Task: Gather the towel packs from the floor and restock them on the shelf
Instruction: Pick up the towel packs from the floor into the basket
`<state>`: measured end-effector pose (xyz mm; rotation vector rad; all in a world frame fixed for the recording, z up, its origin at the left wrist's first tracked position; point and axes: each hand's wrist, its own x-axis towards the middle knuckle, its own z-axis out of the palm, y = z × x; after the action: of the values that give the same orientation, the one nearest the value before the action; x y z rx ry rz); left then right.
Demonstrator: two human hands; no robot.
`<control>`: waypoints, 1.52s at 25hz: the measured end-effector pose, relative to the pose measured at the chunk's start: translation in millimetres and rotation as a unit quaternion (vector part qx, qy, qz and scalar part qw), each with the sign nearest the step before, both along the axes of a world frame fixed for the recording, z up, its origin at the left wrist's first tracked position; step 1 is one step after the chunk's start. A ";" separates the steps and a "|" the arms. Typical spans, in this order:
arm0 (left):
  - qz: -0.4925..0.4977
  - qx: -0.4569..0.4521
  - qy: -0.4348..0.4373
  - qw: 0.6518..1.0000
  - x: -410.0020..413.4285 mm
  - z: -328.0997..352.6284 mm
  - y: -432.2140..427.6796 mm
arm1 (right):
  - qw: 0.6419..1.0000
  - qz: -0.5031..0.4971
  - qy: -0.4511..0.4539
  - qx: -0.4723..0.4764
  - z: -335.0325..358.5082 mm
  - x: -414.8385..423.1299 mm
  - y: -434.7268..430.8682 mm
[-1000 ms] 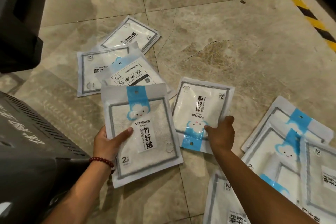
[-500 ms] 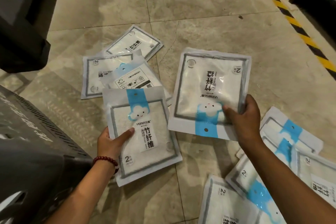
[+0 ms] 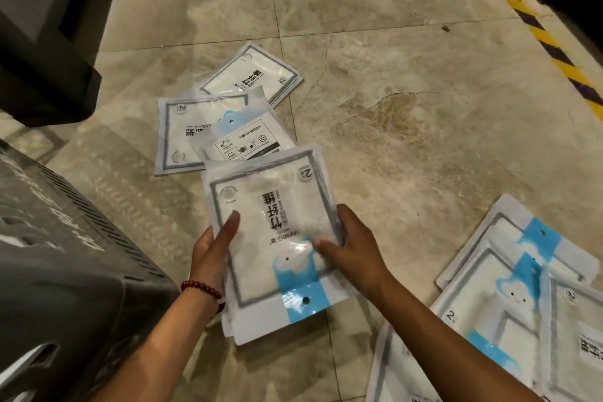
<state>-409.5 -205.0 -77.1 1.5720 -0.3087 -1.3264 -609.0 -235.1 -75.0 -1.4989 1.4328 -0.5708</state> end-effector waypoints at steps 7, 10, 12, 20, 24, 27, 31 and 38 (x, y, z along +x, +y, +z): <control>-0.005 0.009 -0.054 0.998 21.1 -5.5 -4.4 | 0.997 0.020 0.062 0.034 -14.9 23.4 -13.1; 0.009 0.011 -0.064 0.998 36.3 -9.6 -2.2 | 0.993 -0.076 0.089 -0.008 -25.1 29.5 -40.5; 0.013 0.024 -0.071 0.997 49.3 -12.7 2.0 | 0.987 -0.097 0.121 -0.048 -34.8 37.4 -62.7; 0.042 0.029 -0.063 0.997 75.5 -21.6 2.1 | 0.963 -0.009 0.265 -0.055 -55.4 87.2 -128.6; 0.061 0.024 -0.062 0.996 78.0 -24.2 0.7 | 0.935 0.021 0.348 -0.058 -67.3 97.5 -122.9; 0.069 0.025 -0.059 0.996 81.8 -23.9 -0.1 | 0.932 0.017 0.361 -0.035 -67.5 100.4 -126.0; 0.090 0.026 -0.051 0.994 84.8 -21.6 -0.4 | 0.921 0.007 0.389 -0.025 -62.7 103.7 -122.8; 0.091 0.035 -0.047 0.994 80.6 -19.7 4.7 | 0.971 -0.053 0.231 -0.019 -56.7 51.9 -98.8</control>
<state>-328.9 -200.3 -96.8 1.6826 -0.1731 -1.1350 -557.1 -334.0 -131.6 -1.6636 1.8747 -0.3238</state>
